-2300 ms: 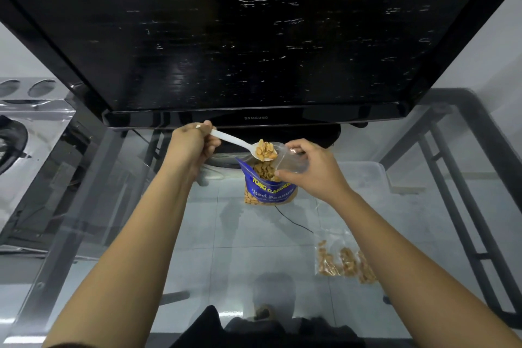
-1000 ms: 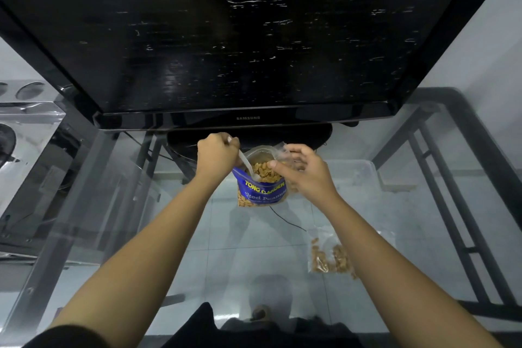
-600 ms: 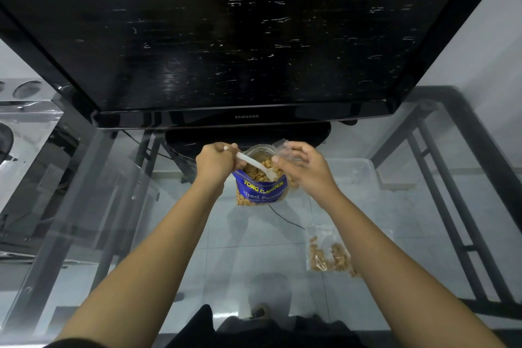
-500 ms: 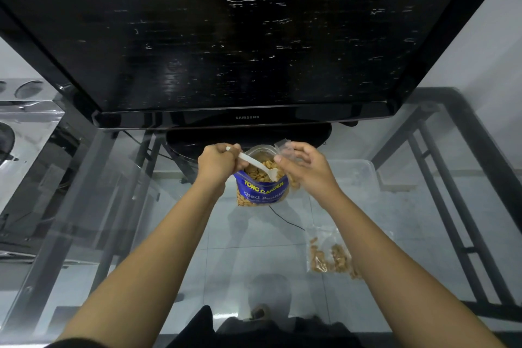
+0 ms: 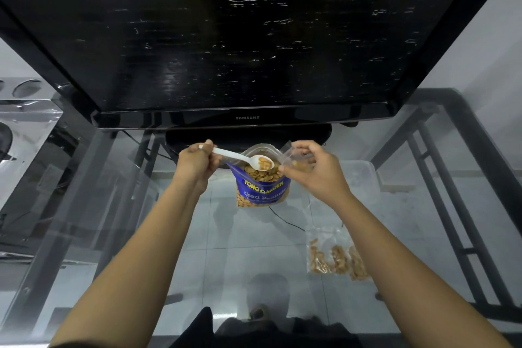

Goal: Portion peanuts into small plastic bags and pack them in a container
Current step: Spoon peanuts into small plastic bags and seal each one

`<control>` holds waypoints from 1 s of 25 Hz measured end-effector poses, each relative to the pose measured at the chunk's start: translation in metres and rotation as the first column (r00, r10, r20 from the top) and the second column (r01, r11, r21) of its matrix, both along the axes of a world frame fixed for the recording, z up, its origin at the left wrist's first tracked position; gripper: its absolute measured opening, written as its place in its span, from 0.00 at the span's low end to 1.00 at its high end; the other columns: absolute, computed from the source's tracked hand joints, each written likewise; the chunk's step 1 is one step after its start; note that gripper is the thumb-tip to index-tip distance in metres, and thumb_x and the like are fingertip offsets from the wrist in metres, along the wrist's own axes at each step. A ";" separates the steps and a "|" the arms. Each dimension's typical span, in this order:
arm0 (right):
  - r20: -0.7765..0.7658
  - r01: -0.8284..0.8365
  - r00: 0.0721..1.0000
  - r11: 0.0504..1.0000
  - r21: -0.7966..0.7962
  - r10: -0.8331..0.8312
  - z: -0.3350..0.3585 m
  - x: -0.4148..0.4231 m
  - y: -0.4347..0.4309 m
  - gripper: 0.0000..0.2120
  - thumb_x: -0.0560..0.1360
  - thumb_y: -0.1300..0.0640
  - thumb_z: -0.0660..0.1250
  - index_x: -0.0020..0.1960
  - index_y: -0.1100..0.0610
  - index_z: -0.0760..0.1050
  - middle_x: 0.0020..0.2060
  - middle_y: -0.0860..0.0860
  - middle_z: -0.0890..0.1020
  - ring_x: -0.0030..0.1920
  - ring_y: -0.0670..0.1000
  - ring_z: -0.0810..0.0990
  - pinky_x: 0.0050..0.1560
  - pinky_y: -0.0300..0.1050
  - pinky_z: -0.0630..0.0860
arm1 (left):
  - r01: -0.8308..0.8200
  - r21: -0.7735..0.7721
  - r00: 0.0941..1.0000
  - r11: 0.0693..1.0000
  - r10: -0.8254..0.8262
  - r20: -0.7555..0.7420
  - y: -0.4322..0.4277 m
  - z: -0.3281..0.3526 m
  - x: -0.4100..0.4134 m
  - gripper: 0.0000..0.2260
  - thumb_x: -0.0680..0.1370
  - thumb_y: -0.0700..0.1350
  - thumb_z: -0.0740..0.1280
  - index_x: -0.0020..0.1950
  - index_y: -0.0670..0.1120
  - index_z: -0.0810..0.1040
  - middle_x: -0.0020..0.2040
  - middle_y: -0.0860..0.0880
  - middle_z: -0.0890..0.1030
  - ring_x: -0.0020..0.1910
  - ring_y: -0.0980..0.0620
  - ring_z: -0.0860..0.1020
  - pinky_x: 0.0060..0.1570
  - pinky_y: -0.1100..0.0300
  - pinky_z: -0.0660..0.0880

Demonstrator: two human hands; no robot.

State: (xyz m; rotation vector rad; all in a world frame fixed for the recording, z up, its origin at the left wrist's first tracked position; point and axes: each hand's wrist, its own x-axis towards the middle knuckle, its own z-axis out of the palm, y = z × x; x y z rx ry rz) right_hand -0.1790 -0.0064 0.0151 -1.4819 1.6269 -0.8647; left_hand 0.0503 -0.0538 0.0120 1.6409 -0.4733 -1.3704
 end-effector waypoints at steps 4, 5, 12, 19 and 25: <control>-0.374 -0.090 0.926 0.993 -0.080 0.054 0.003 0.009 0.003 0.22 0.66 0.46 0.73 0.57 0.48 0.73 0.49 0.44 0.78 0.46 0.46 0.77 0.40 0.41 0.73 | -0.004 -0.049 1.000 0.999 0.005 0.029 -0.008 0.012 0.012 0.11 0.81 0.44 0.58 0.41 0.43 0.73 0.28 0.49 0.73 0.19 0.61 0.70 0.24 0.69 0.71; -0.400 -0.096 0.915 0.992 -0.085 0.054 0.004 0.012 0.003 0.22 0.66 0.46 0.72 0.57 0.48 0.73 0.50 0.45 0.78 0.47 0.47 0.77 0.40 0.41 0.73 | -0.018 -0.070 0.999 0.997 0.020 0.026 -0.009 0.019 0.013 0.11 0.81 0.44 0.58 0.40 0.44 0.73 0.27 0.49 0.73 0.19 0.61 0.70 0.25 0.69 0.70; -0.040 0.049 0.998 0.992 -0.117 -0.054 0.008 0.041 0.001 0.23 0.64 0.44 0.75 0.56 0.48 0.73 0.48 0.42 0.79 0.46 0.42 0.79 0.44 0.45 0.80 | 0.378 -0.450 0.822 0.809 -0.069 0.566 0.019 0.079 -0.014 0.10 0.80 0.47 0.61 0.41 0.47 0.76 0.30 0.51 0.78 0.29 0.59 0.77 0.32 0.68 0.74; 0.148 0.168 0.978 0.974 -0.150 -0.146 0.023 0.044 0.010 0.21 0.64 0.47 0.76 0.51 0.47 0.69 0.41 0.41 0.80 0.40 0.38 0.79 0.39 0.34 0.77 | 0.388 -0.769 0.805 0.508 0.220 0.552 0.060 0.099 -0.006 0.08 0.79 0.45 0.61 0.42 0.48 0.78 0.30 0.57 0.77 0.30 0.56 0.77 0.33 0.65 0.73; 0.237 0.127 0.965 0.991 -0.046 -0.113 -0.011 0.028 0.071 0.17 0.65 0.53 0.77 0.45 0.51 0.71 0.35 0.46 0.82 0.28 0.41 0.79 0.27 0.35 0.75 | -0.099 -0.553 0.968 0.827 0.210 0.140 0.118 0.006 0.023 0.12 0.80 0.41 0.60 0.39 0.47 0.76 0.26 0.53 0.79 0.27 0.58 0.77 0.32 0.67 0.75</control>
